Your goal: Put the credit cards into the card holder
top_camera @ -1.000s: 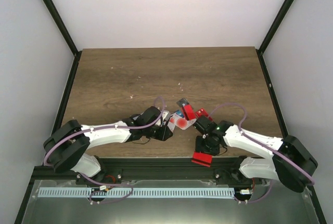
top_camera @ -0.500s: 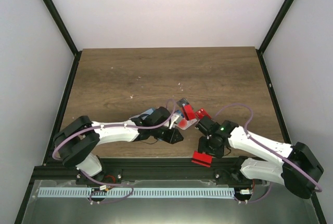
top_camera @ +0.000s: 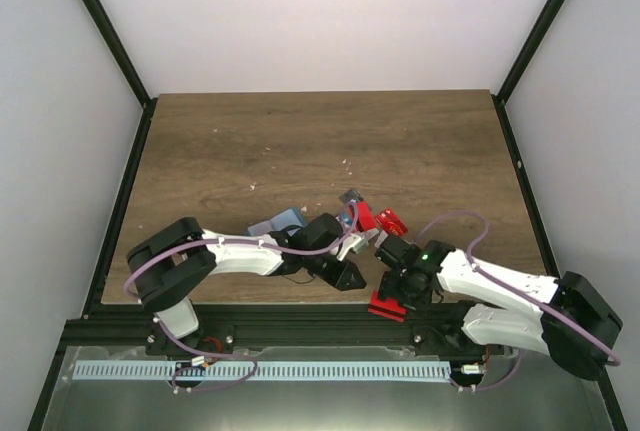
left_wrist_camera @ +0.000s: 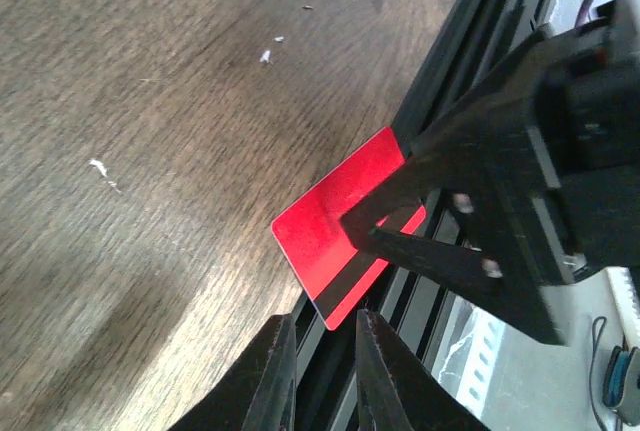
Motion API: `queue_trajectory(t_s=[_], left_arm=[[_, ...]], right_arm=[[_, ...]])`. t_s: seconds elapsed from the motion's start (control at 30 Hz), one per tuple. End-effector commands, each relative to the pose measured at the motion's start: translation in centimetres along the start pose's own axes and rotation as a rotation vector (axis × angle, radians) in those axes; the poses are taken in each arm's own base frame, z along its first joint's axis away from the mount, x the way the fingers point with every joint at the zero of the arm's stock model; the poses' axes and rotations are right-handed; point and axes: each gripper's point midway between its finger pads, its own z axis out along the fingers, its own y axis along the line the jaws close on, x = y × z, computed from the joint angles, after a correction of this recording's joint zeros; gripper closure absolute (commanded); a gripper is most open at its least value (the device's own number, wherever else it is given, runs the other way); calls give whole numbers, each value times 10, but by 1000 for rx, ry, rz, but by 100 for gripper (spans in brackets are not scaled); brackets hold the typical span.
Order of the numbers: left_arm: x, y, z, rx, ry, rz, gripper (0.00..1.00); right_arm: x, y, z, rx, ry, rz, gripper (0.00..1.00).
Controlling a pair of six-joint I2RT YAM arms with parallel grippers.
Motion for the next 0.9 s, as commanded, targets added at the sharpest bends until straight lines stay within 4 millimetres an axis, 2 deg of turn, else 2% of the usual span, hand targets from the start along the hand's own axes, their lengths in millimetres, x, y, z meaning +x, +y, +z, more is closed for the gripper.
queue_trajectory(t_s=[0.0, 0.2, 0.4, 0.73, 0.87], left_arm=[[-7, -15, 6, 57, 3, 62, 81], [-1, -10, 13, 57, 30, 49, 81], [3, -4, 16, 42, 40, 35, 82], [6, 0, 17, 32, 39, 13, 84], [-4, -3, 5, 11, -9, 6, 86]], right_arm=[[-2, 5, 15, -38, -6, 43, 25], [-2, 4, 31, -71, -3, 52, 27], [5, 9, 36, -170, 21, 47, 42], [4, 15, 36, -277, -5, 52, 72], [2, 18, 27, -296, -25, 45, 82]])
